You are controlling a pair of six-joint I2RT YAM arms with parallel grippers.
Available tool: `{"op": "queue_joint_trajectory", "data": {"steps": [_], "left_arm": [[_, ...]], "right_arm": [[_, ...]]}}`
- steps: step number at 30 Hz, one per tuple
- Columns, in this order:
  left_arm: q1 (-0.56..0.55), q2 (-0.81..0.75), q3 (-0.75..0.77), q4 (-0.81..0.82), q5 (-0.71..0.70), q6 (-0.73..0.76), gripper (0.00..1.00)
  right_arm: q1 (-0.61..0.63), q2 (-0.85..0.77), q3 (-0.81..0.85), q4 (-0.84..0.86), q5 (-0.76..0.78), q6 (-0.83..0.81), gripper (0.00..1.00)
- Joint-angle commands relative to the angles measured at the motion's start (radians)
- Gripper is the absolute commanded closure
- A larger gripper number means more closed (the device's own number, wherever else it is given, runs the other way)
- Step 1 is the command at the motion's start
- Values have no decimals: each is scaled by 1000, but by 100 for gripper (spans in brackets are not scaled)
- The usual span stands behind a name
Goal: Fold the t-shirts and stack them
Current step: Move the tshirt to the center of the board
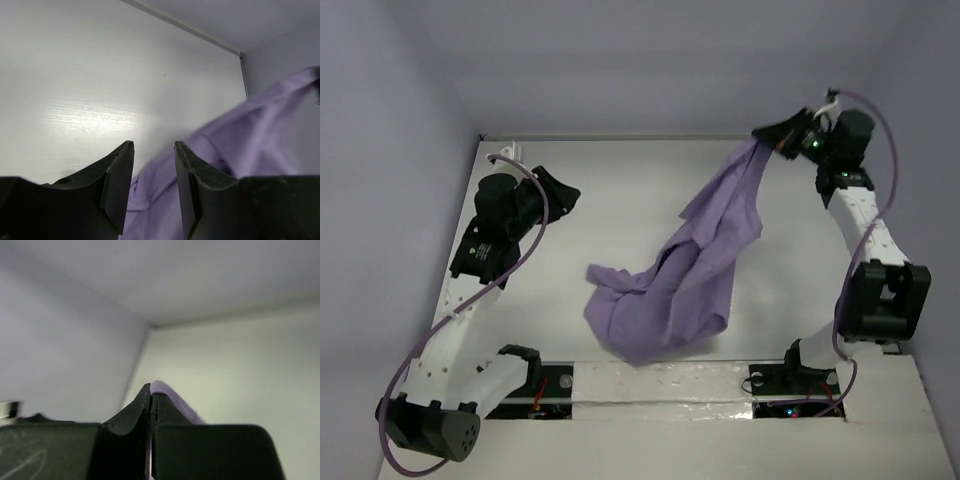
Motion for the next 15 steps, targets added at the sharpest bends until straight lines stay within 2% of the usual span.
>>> {"op": "queue_joint_trajectory", "data": {"steps": [1,4,7,11,14,15], "left_arm": [[5,12,-61,45,50,17,65],[-33,78,-147,84,84,7,67],[-107,165,-210,98,52,3,68],[-128,261,-268,111,18,12,68],[-151,318,-262,77,3,52,59],[-160,328,-261,43,11,72,54]], "right_arm": [[-5,32,-175,60,-21,-98,100],[-5,56,-241,11,-9,-146,100],[-5,42,-255,-128,115,-249,100],[-5,1,-270,-293,335,-353,100],[-5,-39,-315,-334,429,-359,100],[-5,-61,-322,-351,436,-359,100]]}}
